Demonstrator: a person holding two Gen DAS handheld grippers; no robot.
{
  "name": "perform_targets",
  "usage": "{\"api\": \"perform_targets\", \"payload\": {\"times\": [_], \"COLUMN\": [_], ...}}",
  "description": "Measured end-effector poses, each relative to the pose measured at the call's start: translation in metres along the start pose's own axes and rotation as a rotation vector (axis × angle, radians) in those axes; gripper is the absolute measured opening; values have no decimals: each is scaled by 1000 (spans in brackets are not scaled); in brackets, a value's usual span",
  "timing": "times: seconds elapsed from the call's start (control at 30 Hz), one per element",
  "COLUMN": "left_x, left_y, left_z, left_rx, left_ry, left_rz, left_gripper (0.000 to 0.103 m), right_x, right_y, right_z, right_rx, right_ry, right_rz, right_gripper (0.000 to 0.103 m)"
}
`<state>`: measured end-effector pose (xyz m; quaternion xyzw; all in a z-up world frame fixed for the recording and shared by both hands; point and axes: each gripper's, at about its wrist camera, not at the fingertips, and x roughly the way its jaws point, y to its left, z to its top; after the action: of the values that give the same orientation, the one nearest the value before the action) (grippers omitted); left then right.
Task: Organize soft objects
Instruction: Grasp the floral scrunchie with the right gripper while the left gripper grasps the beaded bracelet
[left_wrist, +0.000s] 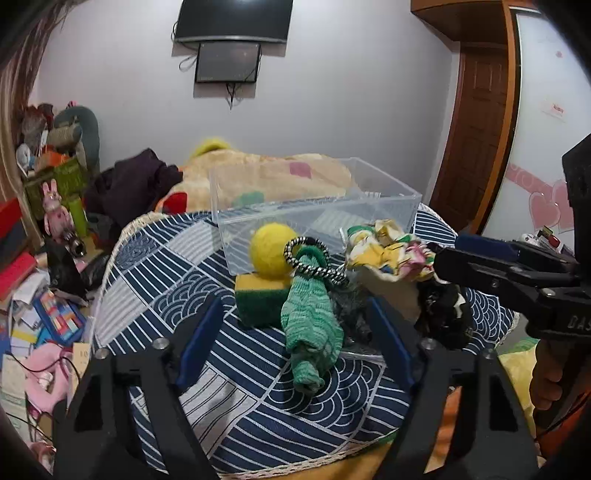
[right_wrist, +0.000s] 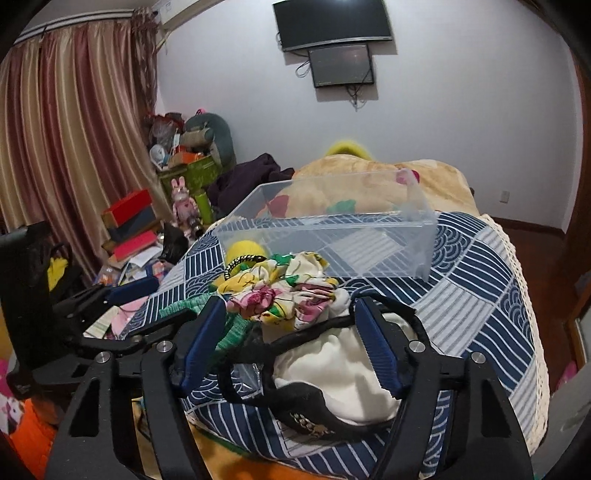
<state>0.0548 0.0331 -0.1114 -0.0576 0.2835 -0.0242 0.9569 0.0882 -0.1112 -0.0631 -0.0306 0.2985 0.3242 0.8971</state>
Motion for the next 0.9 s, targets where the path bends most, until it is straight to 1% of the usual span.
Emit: {"api": "perform_targets", "payload": {"times": [0.07,0.13,0.23,0.3,0.33,0.4,0.43,0.47,0.53,0.57,0.6,0.63,0.67,0.7,0.73,0.77,0.83,0.9], "left_x": [5,8,10,11,12,14,16,20,29,35,40,47,52,55,57,57,56,56], "left_y": [3,4,7,10,12,15,16,16,17,17,18,19,20,20,20,19,17,15], "left_z": [0,1,8,15,19,26,29,31,35,36,36,36,35,34,32,31,30,30], "left_rx": [-10,-14,-16,-17,-19,-22,-20,-13,-5,-5,-11,-22,-33,-41,-45,-45,-39,-34], "left_ry": [12,17,-5,-19,-24,-31,-33,-31,-19,-3,17,38,57,68,77,79,72,69], "left_rz": [-7,-18,-28,-32,-38,-45,-48,-52,-53,-56,-69,-87,-102,-111,-117,-117,-119,-129], "left_gripper": [71,70,69,63,62,59,57,54,47,41,35,32,27,24,24,24,20,12], "right_x": [2,9,22,29,32,35,37,38,38,37,36,35,34,33,32,31,29,29], "right_y": [4,7,4,1,0,-1,-2,-4,-9,-11,-12,-13,-14,-15,-15,-15,-15,-13], "right_z": [3,4,3,1,1,0,0,0,-1,-1,-2,-3,-3,-3,-3,-3,-3,-1], "right_rx": [-16,-28,-30,-28,-29,-31,-29,-26,-21,-17,-14,-12,-11,-10,-9,-7,-4,-5], "right_ry": [4,12,40,61,64,74,80,85,82,78,76,72,70,66,63,59,51,45], "right_rz": [9,9,8,9,7,2,4,4,-1,-3,-2,-4,-6,-9,-9,-8,-7,-8], "right_gripper": [69,69,69,69,68,59,52,47,41,37,36,34,31,31,30,28,24,22]}}
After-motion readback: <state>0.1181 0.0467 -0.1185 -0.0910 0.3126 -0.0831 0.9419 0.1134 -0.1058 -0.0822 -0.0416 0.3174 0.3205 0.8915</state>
